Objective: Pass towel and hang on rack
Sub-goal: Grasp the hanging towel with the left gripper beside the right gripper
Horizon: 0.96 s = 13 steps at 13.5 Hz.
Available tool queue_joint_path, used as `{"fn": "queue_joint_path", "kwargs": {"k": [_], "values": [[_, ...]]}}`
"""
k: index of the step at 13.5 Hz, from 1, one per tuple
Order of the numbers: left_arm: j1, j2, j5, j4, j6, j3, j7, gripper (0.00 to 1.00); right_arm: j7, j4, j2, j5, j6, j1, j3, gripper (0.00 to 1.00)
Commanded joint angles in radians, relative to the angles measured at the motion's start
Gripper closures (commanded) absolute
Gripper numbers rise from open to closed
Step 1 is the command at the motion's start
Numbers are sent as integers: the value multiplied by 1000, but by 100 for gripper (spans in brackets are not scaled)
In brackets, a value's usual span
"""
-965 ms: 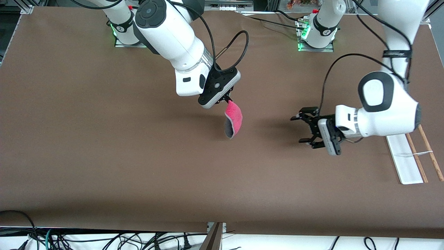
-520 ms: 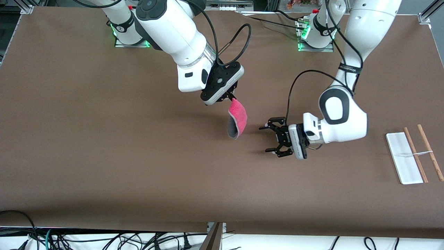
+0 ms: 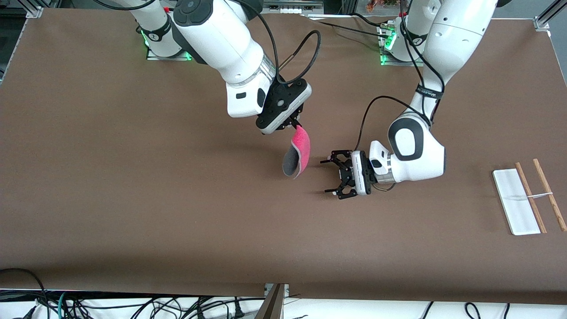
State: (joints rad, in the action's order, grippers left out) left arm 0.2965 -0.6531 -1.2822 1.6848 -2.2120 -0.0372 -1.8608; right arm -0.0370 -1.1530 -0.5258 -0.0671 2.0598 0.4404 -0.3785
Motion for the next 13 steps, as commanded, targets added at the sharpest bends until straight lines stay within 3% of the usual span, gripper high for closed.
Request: {"fn": "queue_joint_path", "kwargs": {"k": [1,4,13], "values": [[44,-28,-89,13,-35,11,-162,0,-14,13,4,0,-10,-2,-3,100],[73,-48,-167,26,-40,11,-260,0,-14,13,15,-2,-10,-6,-3,100],[162,-5,-306,22,-71,-29,-259,0,-14,13,15,-3,0,-5,-3,100]]}}
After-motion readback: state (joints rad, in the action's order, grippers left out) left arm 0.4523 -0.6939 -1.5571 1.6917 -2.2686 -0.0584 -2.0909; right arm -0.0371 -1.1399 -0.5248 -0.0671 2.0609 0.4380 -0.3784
